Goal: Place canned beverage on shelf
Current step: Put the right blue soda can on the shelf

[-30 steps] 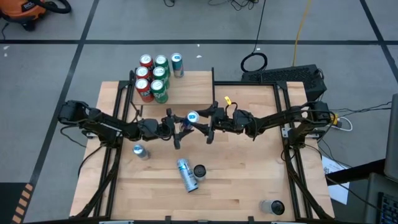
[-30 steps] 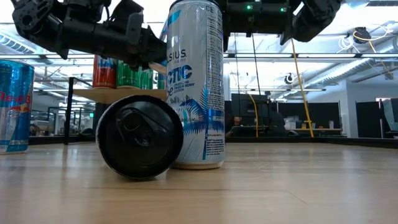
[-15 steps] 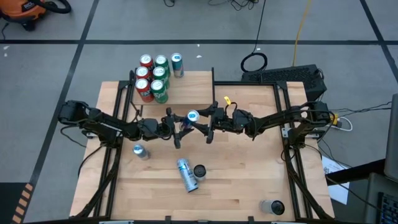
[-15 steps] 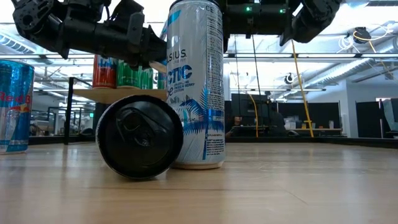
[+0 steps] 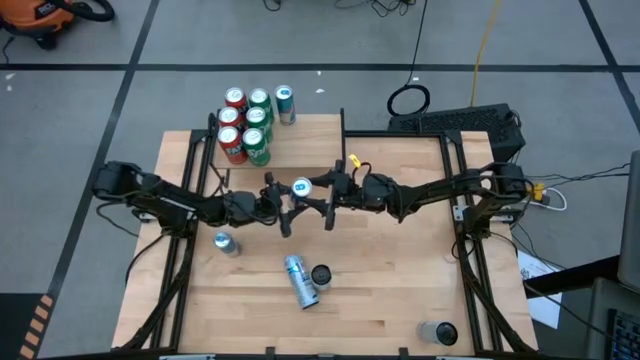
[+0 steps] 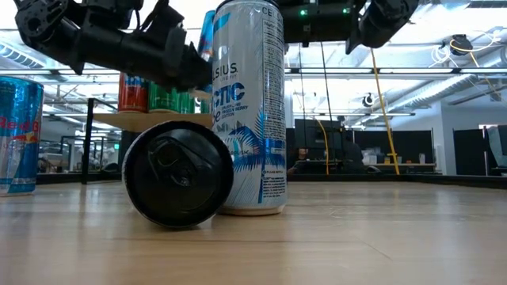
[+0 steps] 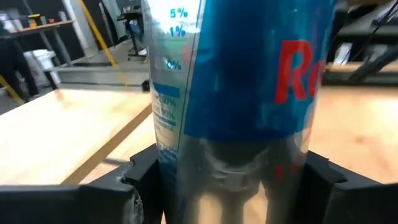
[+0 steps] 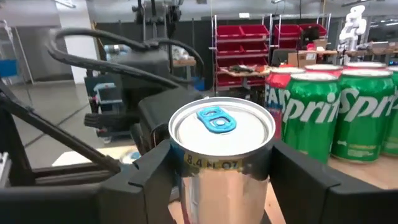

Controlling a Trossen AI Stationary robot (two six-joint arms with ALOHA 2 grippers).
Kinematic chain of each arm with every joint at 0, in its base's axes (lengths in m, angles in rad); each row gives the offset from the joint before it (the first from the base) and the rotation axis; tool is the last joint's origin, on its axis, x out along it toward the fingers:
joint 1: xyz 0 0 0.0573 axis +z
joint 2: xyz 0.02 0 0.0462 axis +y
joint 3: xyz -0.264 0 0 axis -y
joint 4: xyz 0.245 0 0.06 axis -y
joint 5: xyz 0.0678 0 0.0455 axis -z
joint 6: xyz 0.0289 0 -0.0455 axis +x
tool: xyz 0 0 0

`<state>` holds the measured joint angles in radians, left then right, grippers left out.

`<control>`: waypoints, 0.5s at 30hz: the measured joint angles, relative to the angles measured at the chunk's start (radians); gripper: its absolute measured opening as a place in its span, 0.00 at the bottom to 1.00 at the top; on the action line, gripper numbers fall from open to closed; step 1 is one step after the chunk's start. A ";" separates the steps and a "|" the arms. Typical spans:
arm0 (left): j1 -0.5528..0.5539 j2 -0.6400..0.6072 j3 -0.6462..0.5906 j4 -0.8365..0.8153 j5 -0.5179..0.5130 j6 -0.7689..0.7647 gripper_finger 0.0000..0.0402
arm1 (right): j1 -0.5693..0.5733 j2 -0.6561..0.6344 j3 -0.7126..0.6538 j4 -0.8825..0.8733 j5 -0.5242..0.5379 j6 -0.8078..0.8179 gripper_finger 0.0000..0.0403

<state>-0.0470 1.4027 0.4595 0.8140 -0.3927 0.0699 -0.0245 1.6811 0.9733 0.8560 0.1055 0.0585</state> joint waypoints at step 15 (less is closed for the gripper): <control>0.001 -0.302 0.000 -0.449 -0.090 0.018 0.89 | -0.099 -0.001 0.072 -0.129 -0.112 -0.032 0.52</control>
<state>-0.0460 1.1005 0.4599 0.3651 -0.4825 0.0883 -0.1230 1.6798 1.0453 0.7268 -0.0068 0.0264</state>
